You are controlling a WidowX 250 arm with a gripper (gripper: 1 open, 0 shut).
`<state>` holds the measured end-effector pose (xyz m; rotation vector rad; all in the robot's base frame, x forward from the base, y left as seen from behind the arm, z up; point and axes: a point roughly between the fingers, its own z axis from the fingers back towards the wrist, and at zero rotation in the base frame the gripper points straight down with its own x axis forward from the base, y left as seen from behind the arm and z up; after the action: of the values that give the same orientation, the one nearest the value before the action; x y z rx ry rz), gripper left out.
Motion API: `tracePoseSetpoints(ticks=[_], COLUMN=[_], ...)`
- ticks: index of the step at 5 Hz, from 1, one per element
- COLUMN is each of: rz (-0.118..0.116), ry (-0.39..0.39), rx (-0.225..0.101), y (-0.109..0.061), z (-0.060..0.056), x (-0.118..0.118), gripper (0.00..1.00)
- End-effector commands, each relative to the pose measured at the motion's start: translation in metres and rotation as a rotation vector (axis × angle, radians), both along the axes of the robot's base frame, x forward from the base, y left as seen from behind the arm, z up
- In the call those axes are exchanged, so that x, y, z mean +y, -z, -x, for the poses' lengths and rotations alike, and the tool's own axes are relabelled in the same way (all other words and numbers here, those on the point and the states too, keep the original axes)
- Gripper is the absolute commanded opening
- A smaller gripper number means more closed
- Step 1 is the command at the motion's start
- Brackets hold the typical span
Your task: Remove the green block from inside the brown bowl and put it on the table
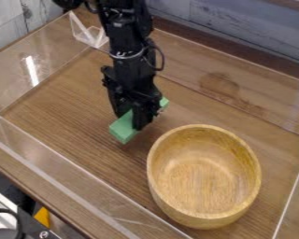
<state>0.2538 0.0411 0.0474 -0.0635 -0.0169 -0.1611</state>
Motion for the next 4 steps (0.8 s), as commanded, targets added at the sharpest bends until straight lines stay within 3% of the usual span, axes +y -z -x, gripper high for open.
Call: tracePoseSetpoints(ticks=[1, 2, 3, 4], rz=[-0.009, -0.006, -0.001, 0.008], ry=[-0.003, -0.010, -0.018, -0.071], rx=[-0.027, -0.022, -0.017, -0.017], y=[-0.003, -0.008, -0.013, -0.018], z=[0.001, 0.000, -0.002, -0.012], x=[0.009, 0.013, 0.017, 0.017], gripper=[0.00, 0.00, 1.00, 0.00])
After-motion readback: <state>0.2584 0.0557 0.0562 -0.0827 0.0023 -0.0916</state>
